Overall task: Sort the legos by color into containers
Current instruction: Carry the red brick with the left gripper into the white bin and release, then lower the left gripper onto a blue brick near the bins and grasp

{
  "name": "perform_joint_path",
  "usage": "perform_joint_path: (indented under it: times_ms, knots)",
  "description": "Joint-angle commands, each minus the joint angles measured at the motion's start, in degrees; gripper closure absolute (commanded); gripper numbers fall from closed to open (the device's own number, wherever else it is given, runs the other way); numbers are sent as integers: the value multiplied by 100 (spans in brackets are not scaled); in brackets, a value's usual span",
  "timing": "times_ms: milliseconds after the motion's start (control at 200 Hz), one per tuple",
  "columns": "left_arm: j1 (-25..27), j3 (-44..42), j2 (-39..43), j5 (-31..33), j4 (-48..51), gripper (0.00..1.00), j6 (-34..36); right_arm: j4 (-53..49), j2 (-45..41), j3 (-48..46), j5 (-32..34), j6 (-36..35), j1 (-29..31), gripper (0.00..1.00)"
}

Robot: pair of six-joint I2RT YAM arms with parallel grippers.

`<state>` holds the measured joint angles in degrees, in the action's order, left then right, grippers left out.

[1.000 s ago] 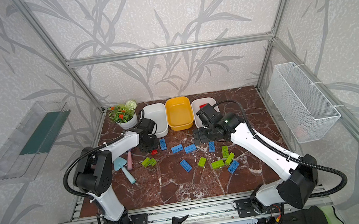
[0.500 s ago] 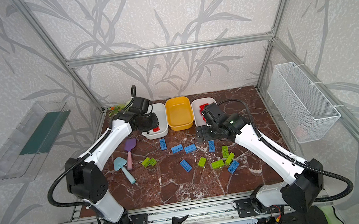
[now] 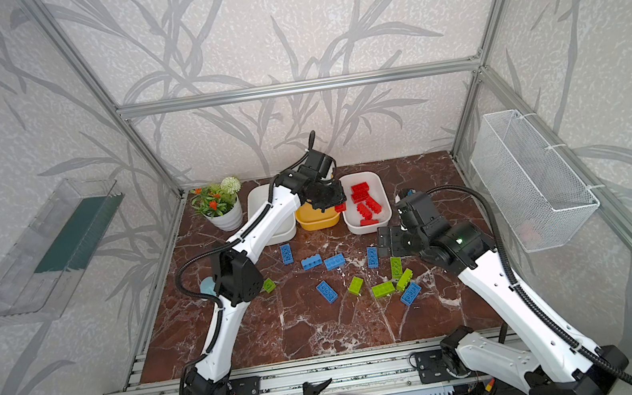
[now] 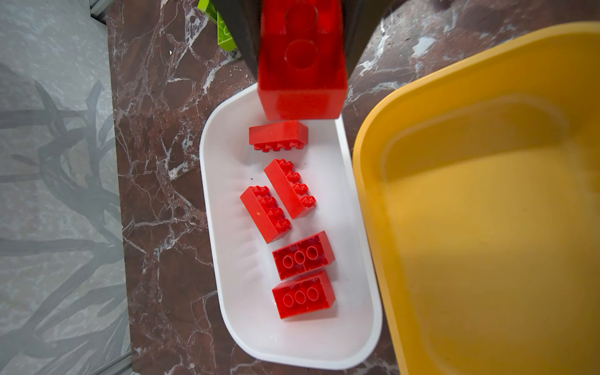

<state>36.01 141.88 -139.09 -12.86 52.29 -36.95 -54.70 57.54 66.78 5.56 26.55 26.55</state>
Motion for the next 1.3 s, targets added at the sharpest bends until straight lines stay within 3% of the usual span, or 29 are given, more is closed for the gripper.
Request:
perform_joint_path:
  times_ms: [0,310,485,535,615,655,705,870,1070,1160,1294]
  knots:
    - [-20,295,-182,-310,90,80,-277,-319,-314,-145,102,5,-66,1]
    - [144,348,-591,-232,-486,79,-514,-603,-1039,-583,70,-128,-203,1]
    - [148,949,-986,-295,-616,77,-502,-727,-1164,-575,79,132,-205,1]
    - [140,992,-1063,-384,-786,68,-536,-743,-1154,-542,160,250,-203,1]
    - [121,1211,-1191,-533,-799,32,-596,-905,-981,-241,136,420,-203,1]
    - [118,1293,-1224,-555,-773,21,-582,-960,-892,-68,66,414,-208,1]
    - [116,1288,-1179,-502,-768,15,-523,-1005,-815,74,89,396,-200,1]
    - [35,1132,-744,-570,-492,14,-297,-1372,-523,581,414,323,-196,1]
    - [-57,-451,653,73,-71,15,187,-1225,-365,592,315,623,-145,1]
    - [-129,-1807,1503,359,-304,15,178,-1147,-164,623,444,765,94,1]
    - [-507,-3982,2752,285,-1066,15,-251,-1131,478,935,952,954,808,1]
